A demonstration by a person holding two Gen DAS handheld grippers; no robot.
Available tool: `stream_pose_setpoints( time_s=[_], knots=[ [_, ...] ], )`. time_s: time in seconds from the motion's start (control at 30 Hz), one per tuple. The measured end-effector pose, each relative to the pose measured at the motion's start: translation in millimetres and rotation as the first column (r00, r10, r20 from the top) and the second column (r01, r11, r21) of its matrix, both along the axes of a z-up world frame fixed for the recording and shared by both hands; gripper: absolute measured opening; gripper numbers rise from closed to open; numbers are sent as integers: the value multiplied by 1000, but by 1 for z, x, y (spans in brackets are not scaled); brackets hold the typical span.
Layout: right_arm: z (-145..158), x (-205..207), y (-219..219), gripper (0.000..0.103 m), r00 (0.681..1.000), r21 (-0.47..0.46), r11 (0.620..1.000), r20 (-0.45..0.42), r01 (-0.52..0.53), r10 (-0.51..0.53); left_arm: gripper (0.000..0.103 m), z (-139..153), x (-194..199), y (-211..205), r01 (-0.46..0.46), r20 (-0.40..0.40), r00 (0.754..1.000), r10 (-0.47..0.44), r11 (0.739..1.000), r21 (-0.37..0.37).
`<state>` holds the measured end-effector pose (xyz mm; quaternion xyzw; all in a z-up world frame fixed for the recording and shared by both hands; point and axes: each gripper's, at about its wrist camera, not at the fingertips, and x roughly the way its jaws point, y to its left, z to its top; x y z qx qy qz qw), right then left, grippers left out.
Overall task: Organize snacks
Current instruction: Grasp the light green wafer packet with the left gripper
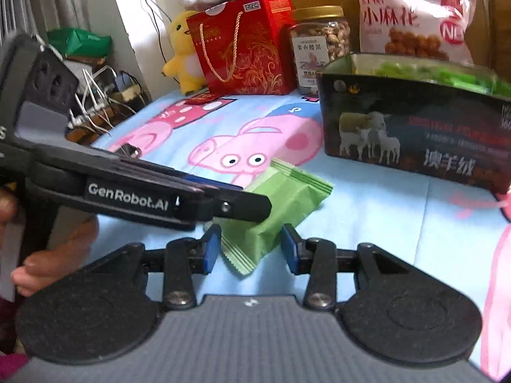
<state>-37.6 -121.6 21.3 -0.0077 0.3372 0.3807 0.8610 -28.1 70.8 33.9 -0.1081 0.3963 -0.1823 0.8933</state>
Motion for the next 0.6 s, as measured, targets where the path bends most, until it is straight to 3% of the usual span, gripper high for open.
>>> stream_pose_setpoints(
  time_s=[0.1,0.3,0.47,0.6],
  knots=[
    [-1,-8,-8,46,998,-56,998,62,23,-20,35,-1,-3,-11,17,-19,1000,-18,999,-32],
    [0,-26,-30,36,987,-107,990,140,92,-76,38,0,-17,-47,96,15,995,-96,995,-16],
    [12,-43,-30,34,966,-130,986,249,103,-68,51,1,-16,-42,114,-22,993,-119,980,-161],
    [15,-42,-19,33,964,-125,990,265,61,-26,52,-6,-15,-17,69,-74,993,-94,955,-289]
  ],
)
